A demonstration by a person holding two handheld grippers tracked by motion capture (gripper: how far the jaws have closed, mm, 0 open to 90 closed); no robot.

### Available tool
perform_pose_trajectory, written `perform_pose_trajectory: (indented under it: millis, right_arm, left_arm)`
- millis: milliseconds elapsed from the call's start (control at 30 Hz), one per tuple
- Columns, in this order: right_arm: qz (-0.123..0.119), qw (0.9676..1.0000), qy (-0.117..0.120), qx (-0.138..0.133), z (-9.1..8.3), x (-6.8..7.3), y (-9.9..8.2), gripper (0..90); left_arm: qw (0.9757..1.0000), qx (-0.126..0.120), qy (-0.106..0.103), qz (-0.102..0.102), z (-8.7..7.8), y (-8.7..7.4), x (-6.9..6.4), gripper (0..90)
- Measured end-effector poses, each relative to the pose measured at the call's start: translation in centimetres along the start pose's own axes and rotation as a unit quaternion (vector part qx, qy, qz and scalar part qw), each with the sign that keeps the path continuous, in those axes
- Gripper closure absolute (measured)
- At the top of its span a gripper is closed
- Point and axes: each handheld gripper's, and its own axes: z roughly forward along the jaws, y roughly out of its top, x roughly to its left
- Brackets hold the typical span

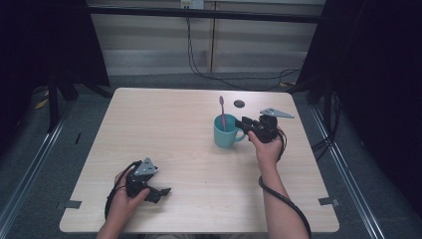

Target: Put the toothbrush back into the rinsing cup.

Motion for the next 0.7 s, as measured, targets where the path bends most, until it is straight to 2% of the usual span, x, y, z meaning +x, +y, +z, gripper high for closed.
perform_pose_trajectory:
  millis: [167,300,500,700]
  right_arm:
    - [-0.005,1.0,0.001,0.003,-0.3,0.3,0.1,50.4]
    - [-0.009,0.9999,0.002,0.014,-0.7,0.5,0.3,46.9]
    - [-0.021,0.9993,0.0,0.031,-1.4,0.7,0.2,42.7]
    - [-0.023,0.999,-0.003,0.038,-2.1,0.4,0.0,40.4]
  left_arm:
    - [1.0,0.0,0.0,0.0,0.0,0.0,0.0,6.5]
    - [1.0,0.0,0.0,0.0,0.0,0.0,0.0,6.5]
    - [1.0,0.0,0.0,0.0,0.0,0.0,0.0,6.4]
    - [1.0,0.0,0.0,0.0,0.0,0.0,0.0,6.4]
